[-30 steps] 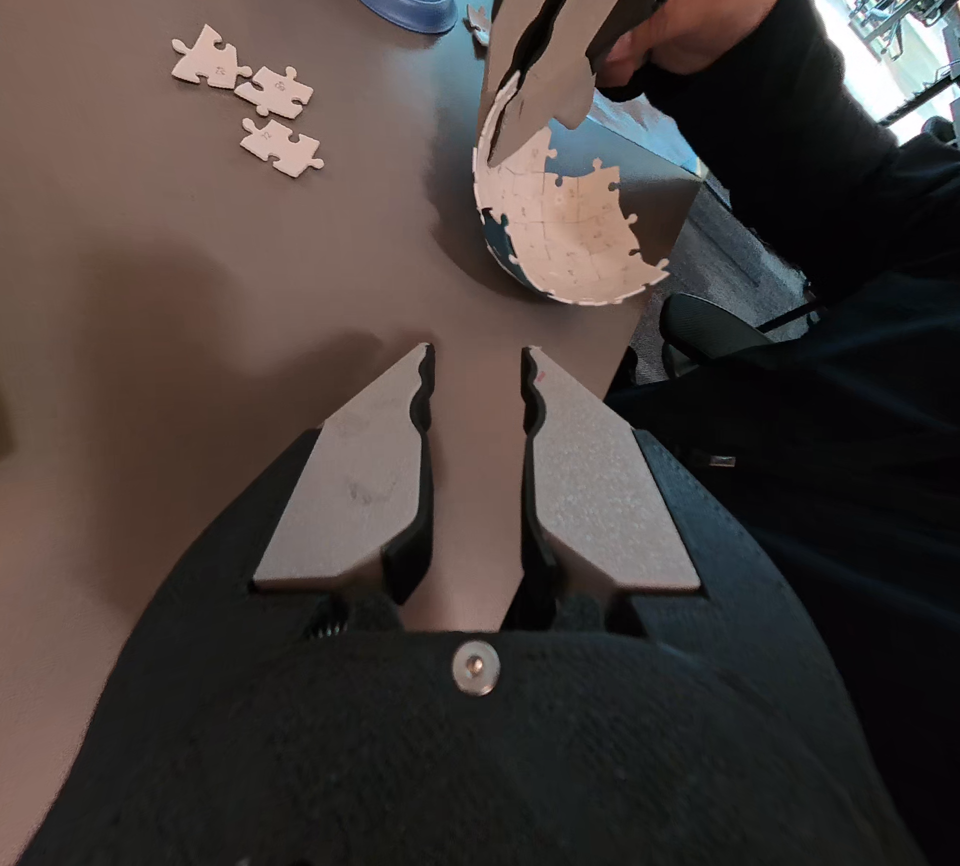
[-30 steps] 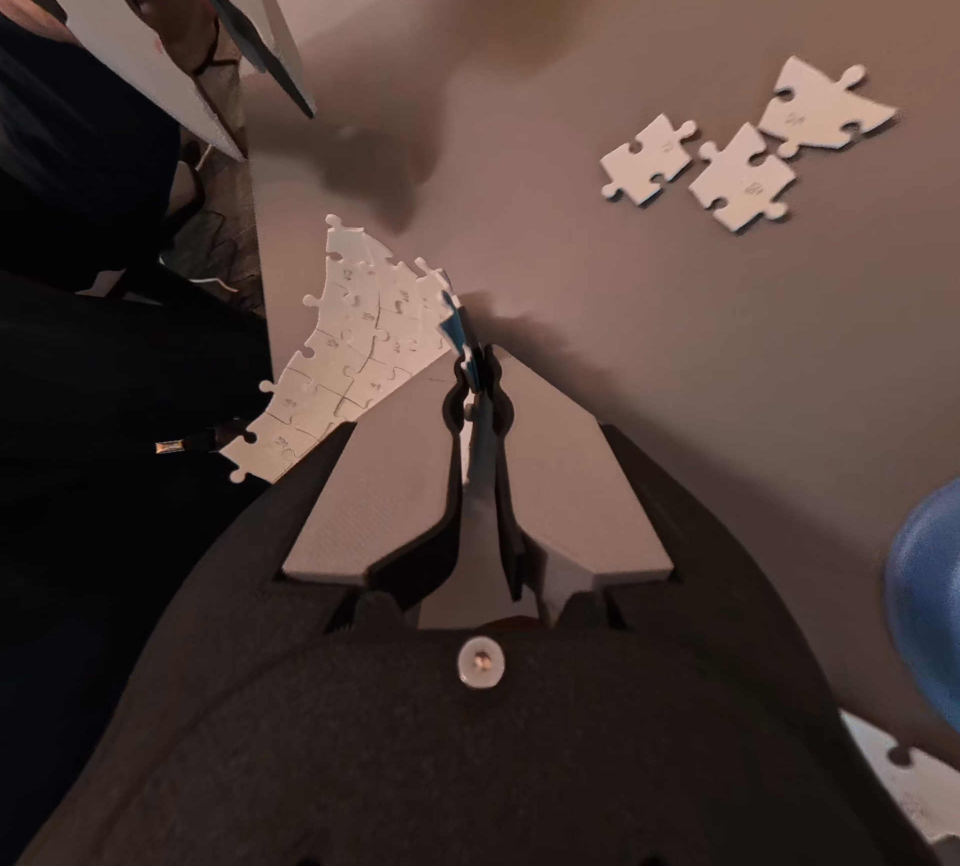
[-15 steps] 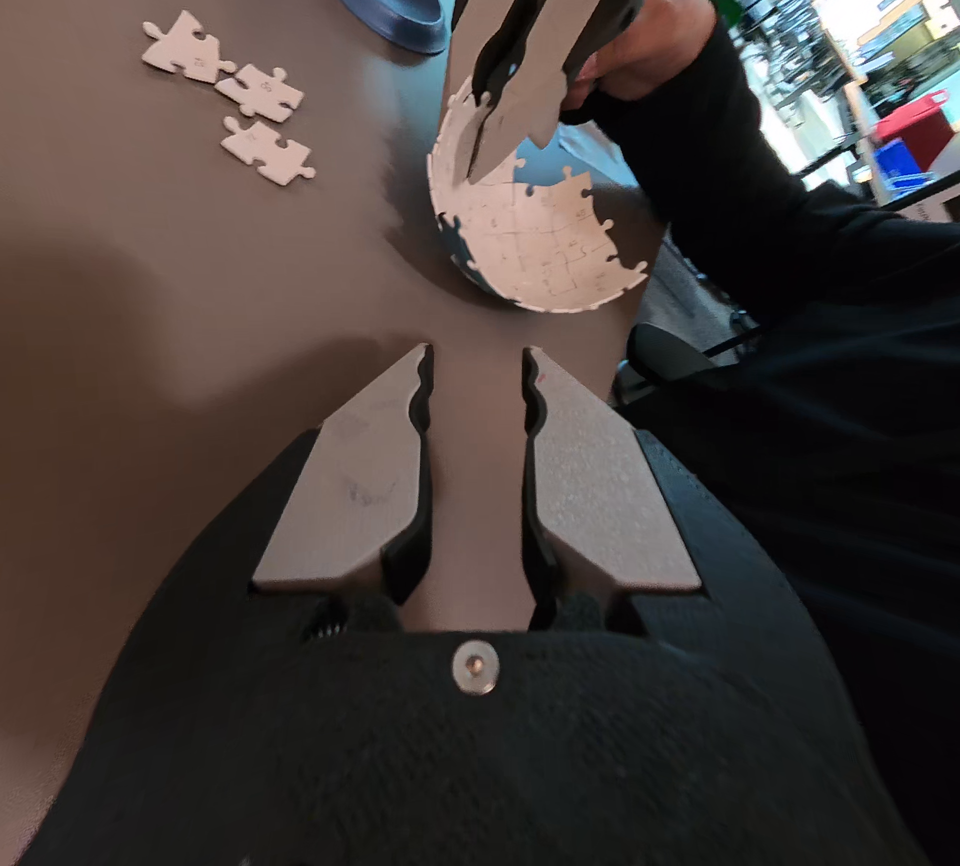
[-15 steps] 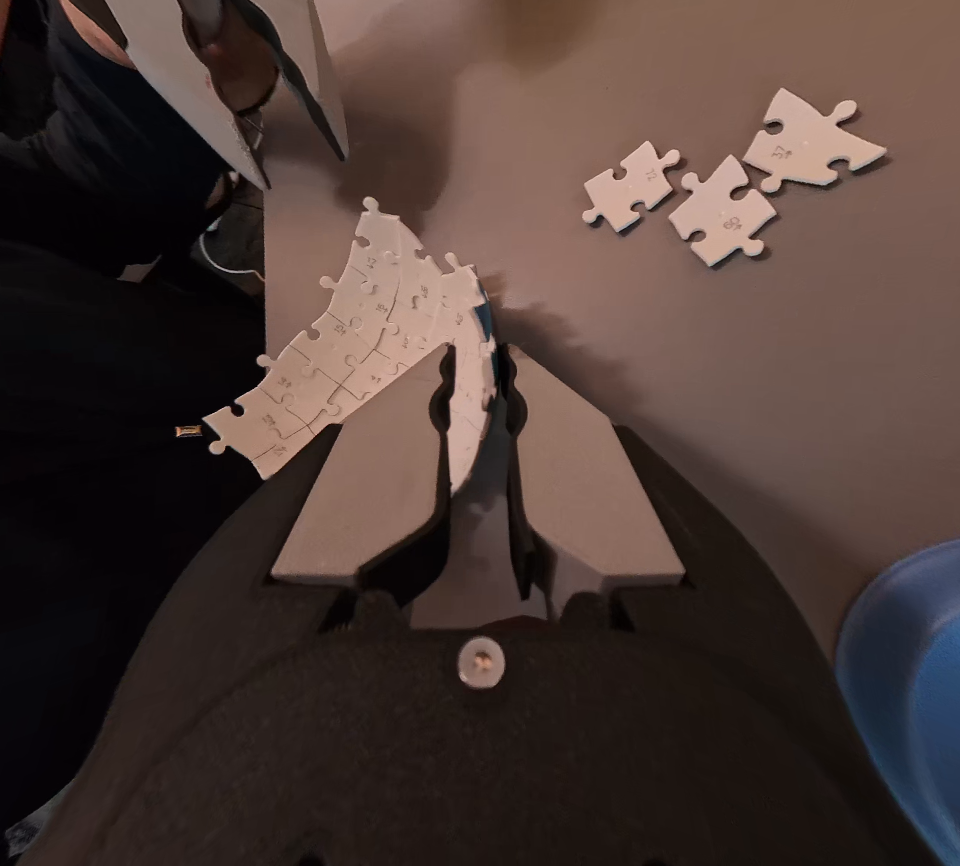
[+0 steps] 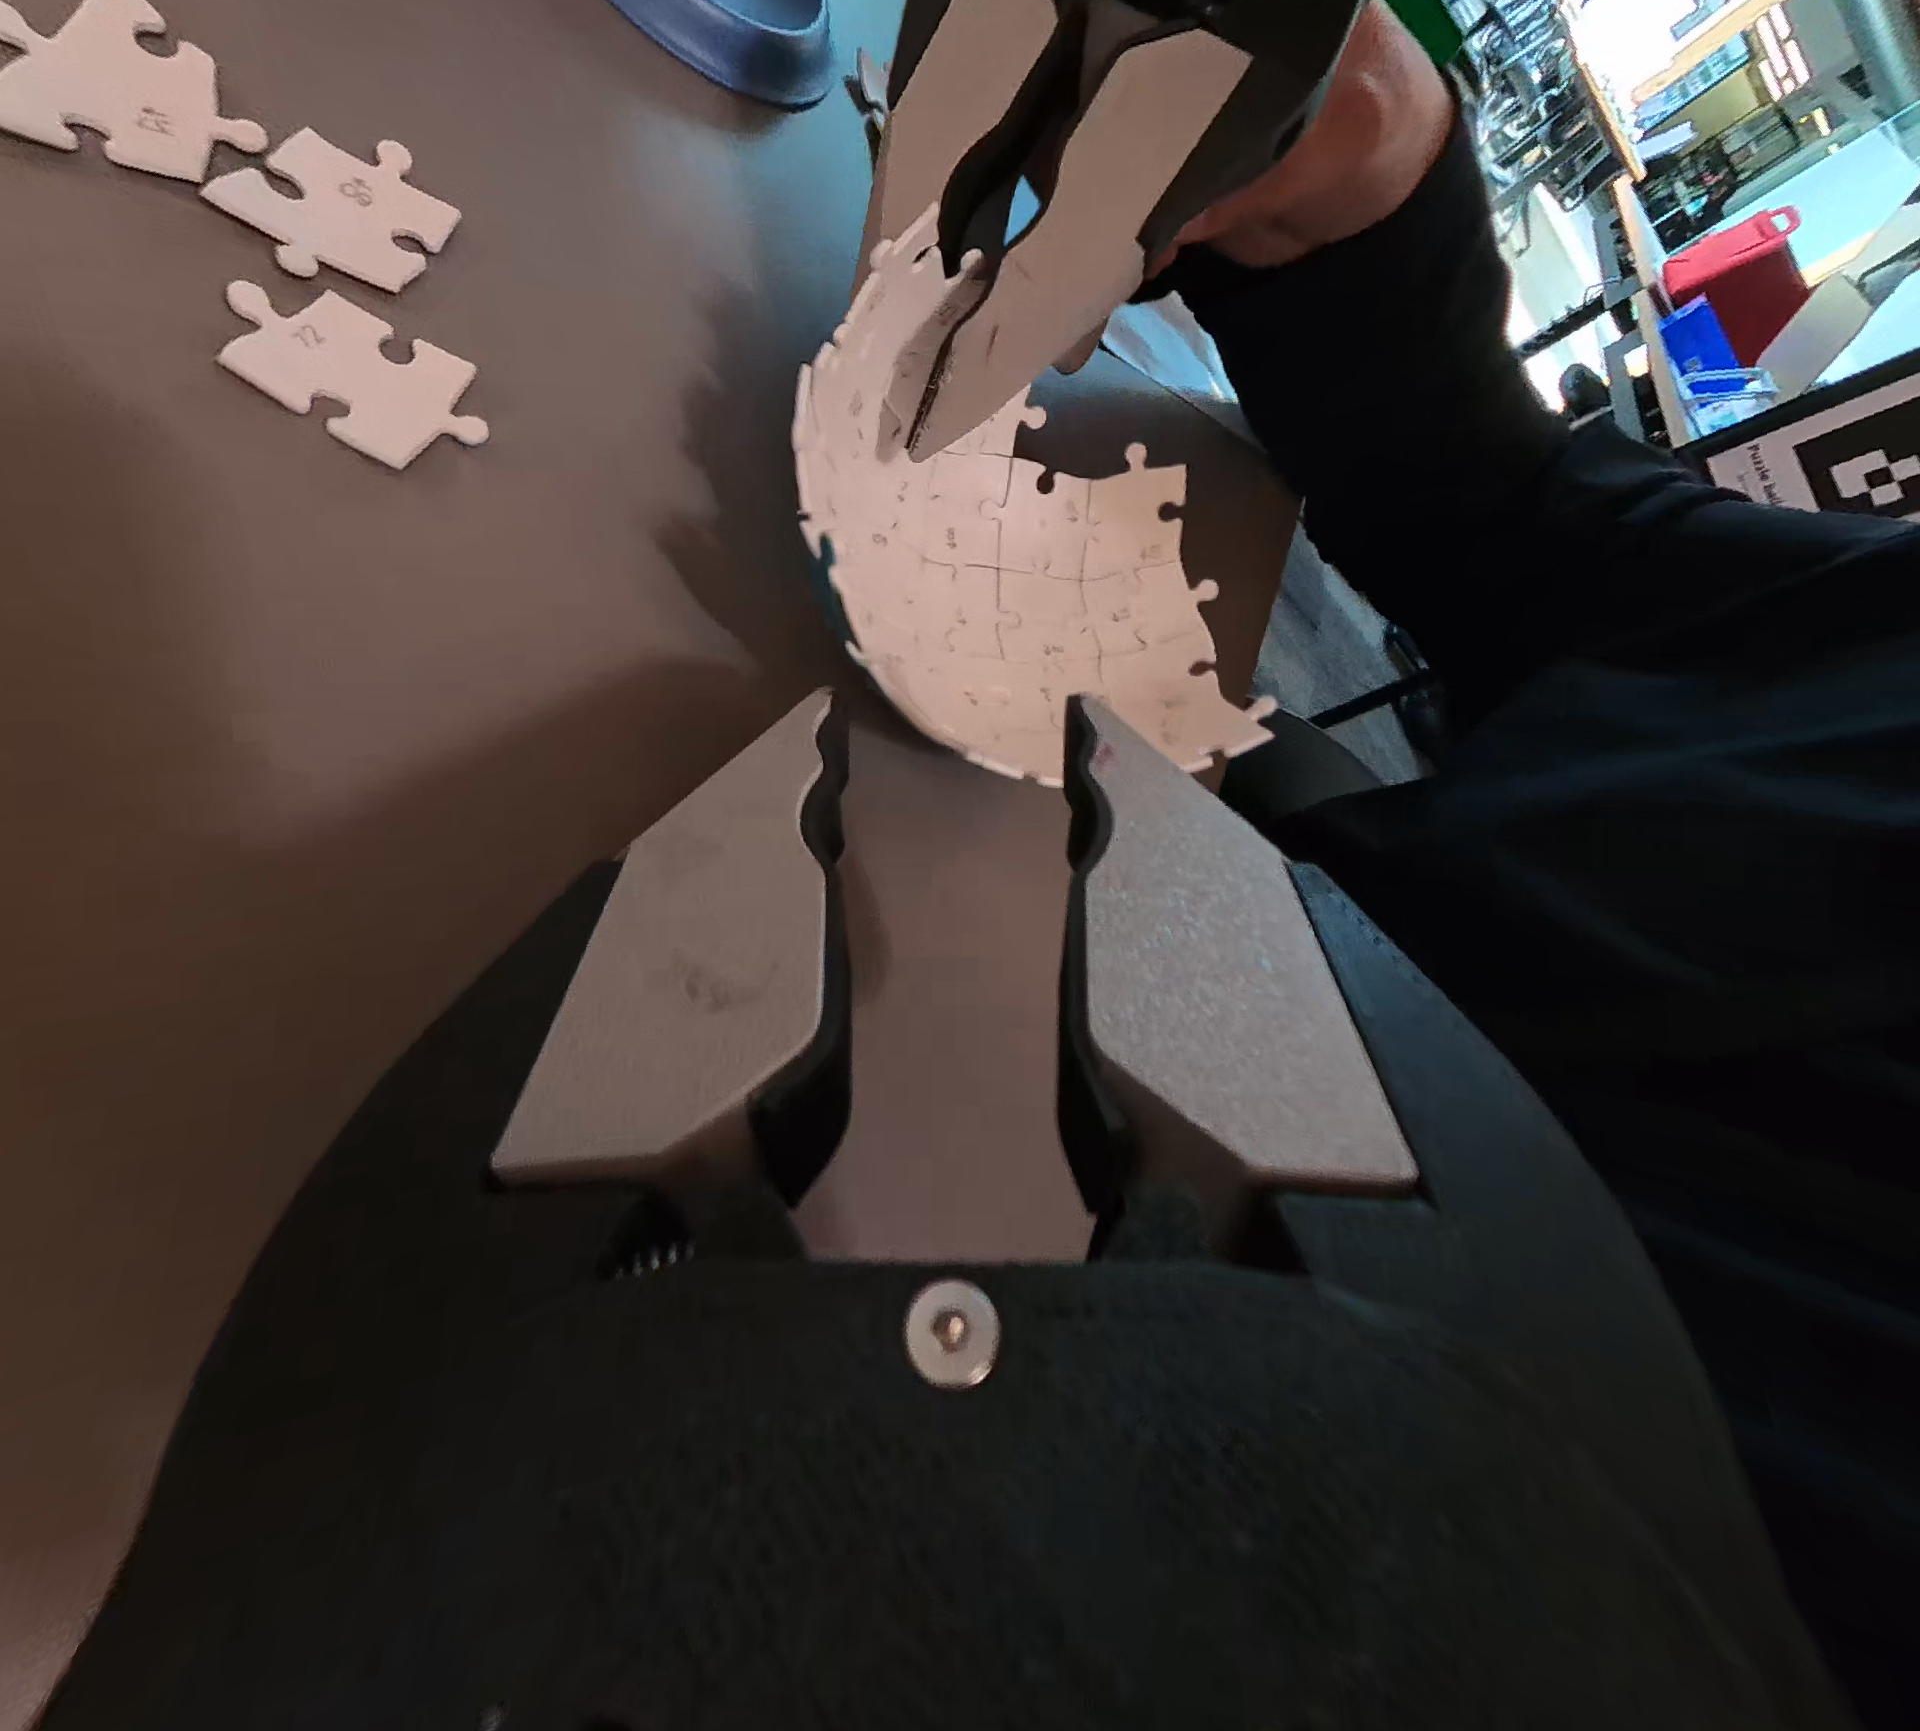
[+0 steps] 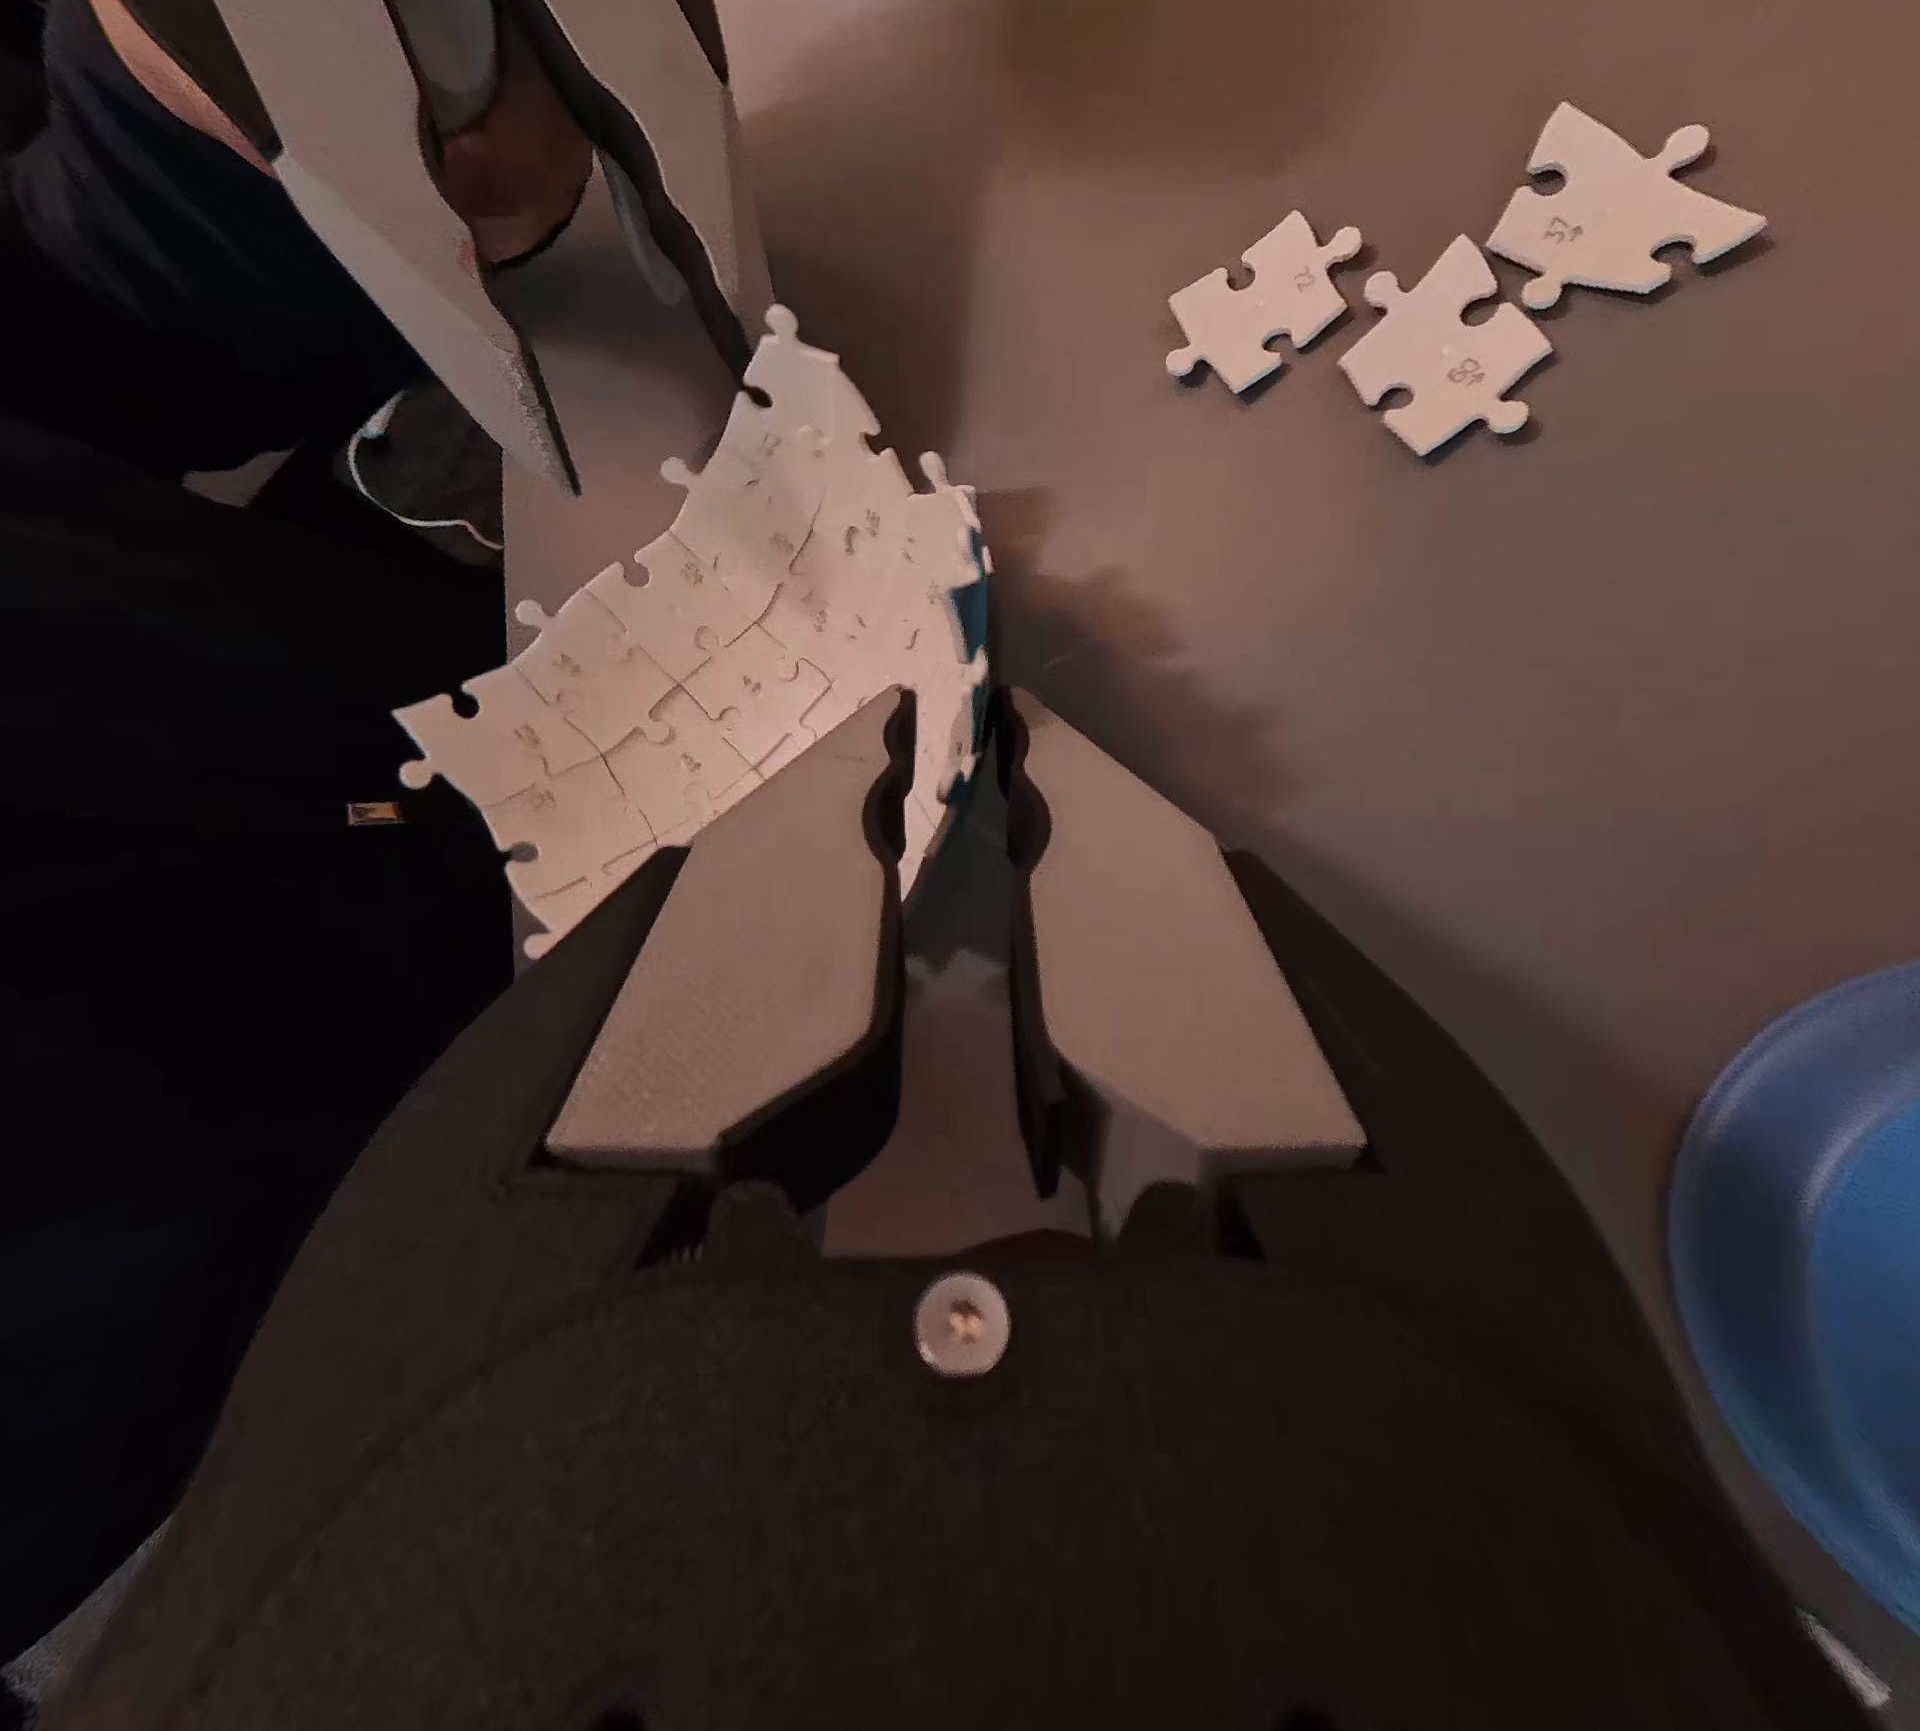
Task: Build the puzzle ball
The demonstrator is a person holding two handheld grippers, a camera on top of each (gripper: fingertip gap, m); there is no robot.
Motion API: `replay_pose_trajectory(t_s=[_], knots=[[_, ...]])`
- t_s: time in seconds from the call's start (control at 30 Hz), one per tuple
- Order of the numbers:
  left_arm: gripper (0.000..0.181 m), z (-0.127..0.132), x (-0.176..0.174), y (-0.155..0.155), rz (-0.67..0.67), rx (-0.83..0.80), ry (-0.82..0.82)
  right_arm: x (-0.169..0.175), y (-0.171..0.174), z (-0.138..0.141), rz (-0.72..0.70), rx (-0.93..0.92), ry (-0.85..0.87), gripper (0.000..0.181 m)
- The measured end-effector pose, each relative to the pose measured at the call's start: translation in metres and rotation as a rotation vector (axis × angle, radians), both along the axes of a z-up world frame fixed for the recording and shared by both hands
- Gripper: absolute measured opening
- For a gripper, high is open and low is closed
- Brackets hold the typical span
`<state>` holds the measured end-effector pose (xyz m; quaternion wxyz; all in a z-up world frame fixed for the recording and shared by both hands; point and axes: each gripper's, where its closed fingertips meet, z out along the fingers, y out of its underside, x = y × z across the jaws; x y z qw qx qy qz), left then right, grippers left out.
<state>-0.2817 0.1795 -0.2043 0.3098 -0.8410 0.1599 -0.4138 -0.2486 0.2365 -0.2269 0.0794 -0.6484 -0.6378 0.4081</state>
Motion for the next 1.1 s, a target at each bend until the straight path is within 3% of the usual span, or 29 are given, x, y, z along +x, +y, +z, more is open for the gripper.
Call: replay_pose_trajectory(t_s=[0.23,0.4,0.67,1.1], knots=[[0.021,-0.012,0.007,0.01,-0.018,-0.001,0.065,0.006,0.022,0.013,0.026,0.185,-0.005,0.021],[0.014,-0.016,0.009,0.014,-0.033,-0.001,0.082,-0.012,0.021,0.035,0.262,0.282,-0.007,0.023],[0.011,-0.018,0.017,0.018,-0.041,0.005,0.063,-0.009,-0.003,-0.004,0.634,0.185,-0.372,0.028],[0.012,-0.016,0.02,0.022,-0.037,0.037,0.057,-0.001,-0.009,-0.018,0.717,0.053,-0.555,0.008]])
